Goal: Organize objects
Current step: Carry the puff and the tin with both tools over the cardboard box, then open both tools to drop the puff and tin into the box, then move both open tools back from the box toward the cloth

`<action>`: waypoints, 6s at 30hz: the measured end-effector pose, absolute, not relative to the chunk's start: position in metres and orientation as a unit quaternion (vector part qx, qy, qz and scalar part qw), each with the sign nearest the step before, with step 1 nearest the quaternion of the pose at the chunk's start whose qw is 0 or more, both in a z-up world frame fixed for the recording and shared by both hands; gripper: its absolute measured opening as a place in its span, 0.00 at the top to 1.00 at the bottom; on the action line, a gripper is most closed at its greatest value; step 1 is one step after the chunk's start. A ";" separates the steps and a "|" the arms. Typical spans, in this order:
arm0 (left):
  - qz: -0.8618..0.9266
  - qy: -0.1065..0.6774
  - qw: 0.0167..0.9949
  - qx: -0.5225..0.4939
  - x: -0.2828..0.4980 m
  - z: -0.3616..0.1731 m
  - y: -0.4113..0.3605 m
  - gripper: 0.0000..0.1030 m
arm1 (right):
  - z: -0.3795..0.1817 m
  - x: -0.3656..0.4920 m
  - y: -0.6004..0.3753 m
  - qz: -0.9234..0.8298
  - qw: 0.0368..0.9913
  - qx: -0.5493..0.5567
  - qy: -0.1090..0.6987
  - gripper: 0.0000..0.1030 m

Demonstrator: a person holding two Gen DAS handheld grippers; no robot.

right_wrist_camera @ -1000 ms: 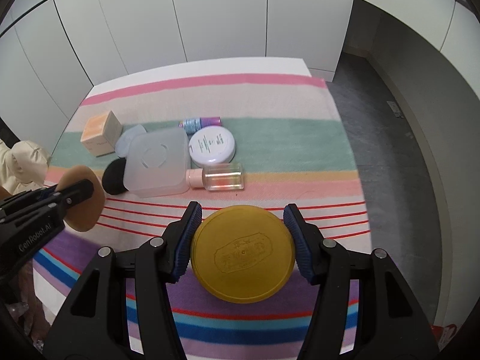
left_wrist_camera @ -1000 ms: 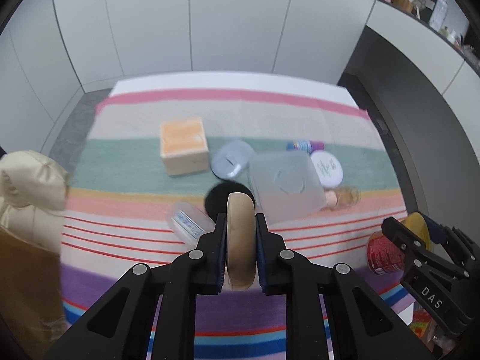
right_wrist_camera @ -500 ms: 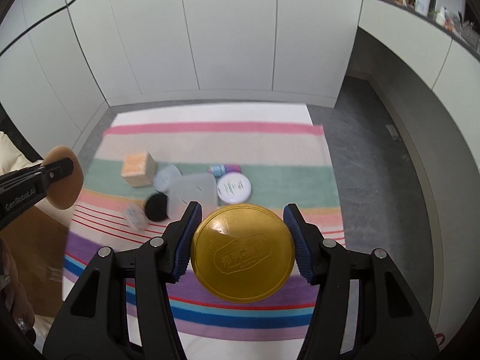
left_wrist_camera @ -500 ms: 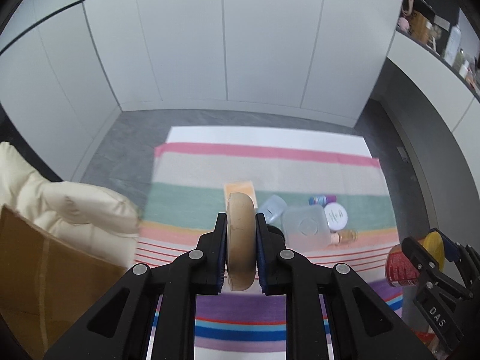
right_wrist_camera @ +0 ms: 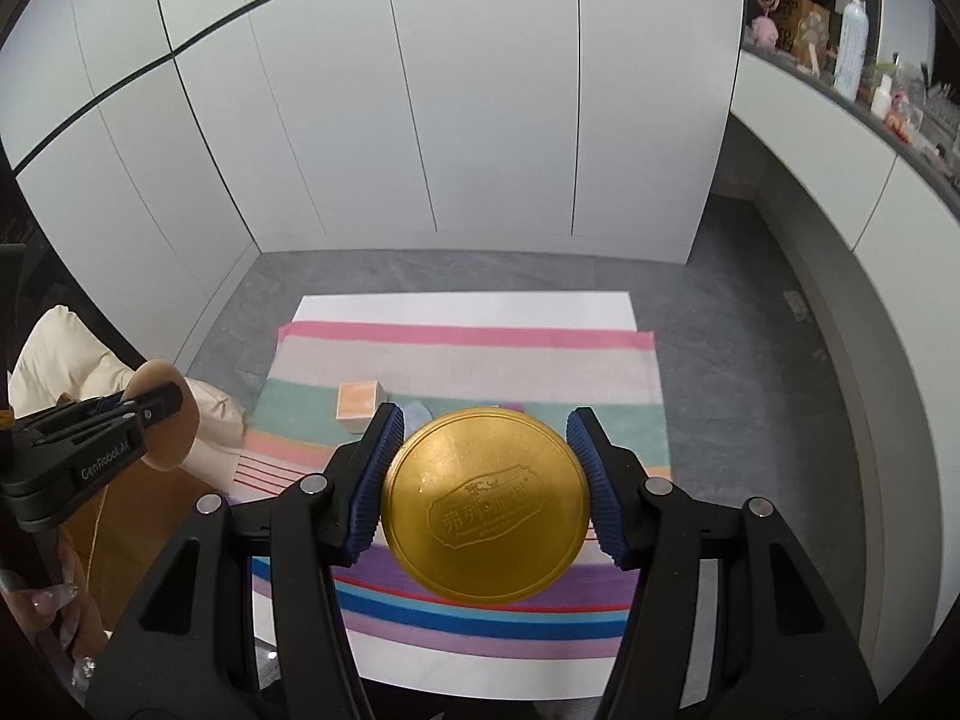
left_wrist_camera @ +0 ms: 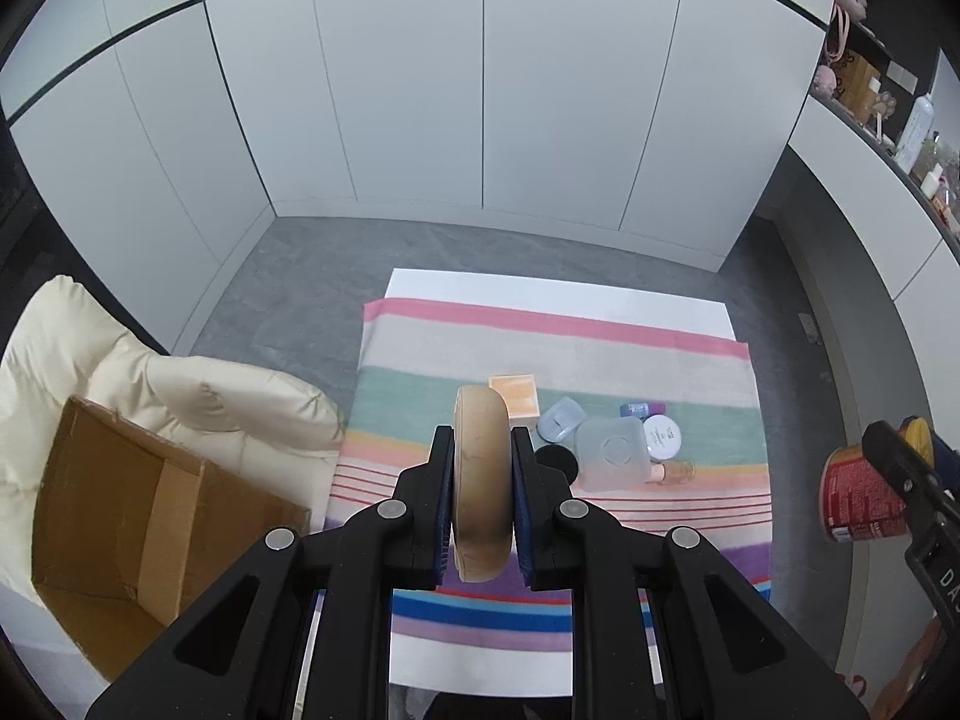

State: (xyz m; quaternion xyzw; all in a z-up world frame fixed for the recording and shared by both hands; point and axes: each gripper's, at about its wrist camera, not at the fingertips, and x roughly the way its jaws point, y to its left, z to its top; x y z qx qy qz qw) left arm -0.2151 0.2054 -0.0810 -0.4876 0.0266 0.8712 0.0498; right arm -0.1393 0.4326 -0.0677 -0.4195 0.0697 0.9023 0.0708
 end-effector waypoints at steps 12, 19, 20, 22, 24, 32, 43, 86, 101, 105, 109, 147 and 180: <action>0.870 0.050 0.047 -0.488 -0.193 -0.075 0.192 0.83 | -0.059 -0.127 0.419 0.901 0.089 -0.421 0.047 0.42; 0.861 0.078 0.058 -0.499 -0.175 -0.084 0.185 0.83 | -0.067 -0.116 0.415 0.895 0.104 -0.432 0.040 0.42; 0.860 0.086 0.061 -0.499 -0.170 -0.086 0.183 0.83 | -0.068 -0.114 0.415 0.894 0.106 -0.434 0.039 0.42; 0.859 0.097 0.061 -0.498 -0.163 -0.089 0.178 0.83 | -0.072 -0.109 0.414 0.892 0.107 -0.438 0.036 0.42; 0.858 0.104 0.061 -0.499 -0.155 -0.090 0.172 0.83 | -0.076 -0.102 0.413 0.890 0.107 -0.443 0.037 0.42; 0.848 0.104 0.071 -0.515 -0.124 -0.098 0.150 0.83 | -0.082 -0.069 0.406 0.887 0.103 -0.448 0.038 0.42; 0.841 0.078 0.102 -0.525 -0.073 -0.101 0.124 0.83 | -0.107 -0.019 0.384 0.874 0.077 -0.477 0.044 0.42; 0.841 -0.041 -0.040 -0.538 -0.038 -0.120 -0.062 0.83 | -0.136 -0.033 0.174 0.856 -0.103 -0.503 -0.065 0.42; 0.823 -0.080 -0.125 -0.548 -0.002 -0.141 -0.148 0.83 | -0.138 -0.029 0.066 0.838 -0.209 -0.492 -0.114 0.42; 0.825 -0.094 -0.129 -0.542 -0.006 -0.139 -0.158 0.83 | -0.140 -0.031 0.046 0.832 -0.225 -0.492 -0.123 0.42; 0.839 -0.097 -0.127 -0.520 -0.017 -0.128 -0.164 0.83 | -0.138 -0.038 0.032 0.832 -0.232 -0.488 -0.128 0.42; 0.838 -0.109 -0.164 -0.510 -0.089 -0.154 -0.224 0.22 | -0.179 -0.130 -0.035 0.846 -0.198 -0.473 -0.148 0.06; 0.841 -0.112 -0.095 -0.522 -0.022 -0.130 -0.112 0.18 | -0.145 -0.047 0.081 0.864 -0.127 -0.474 -0.109 0.06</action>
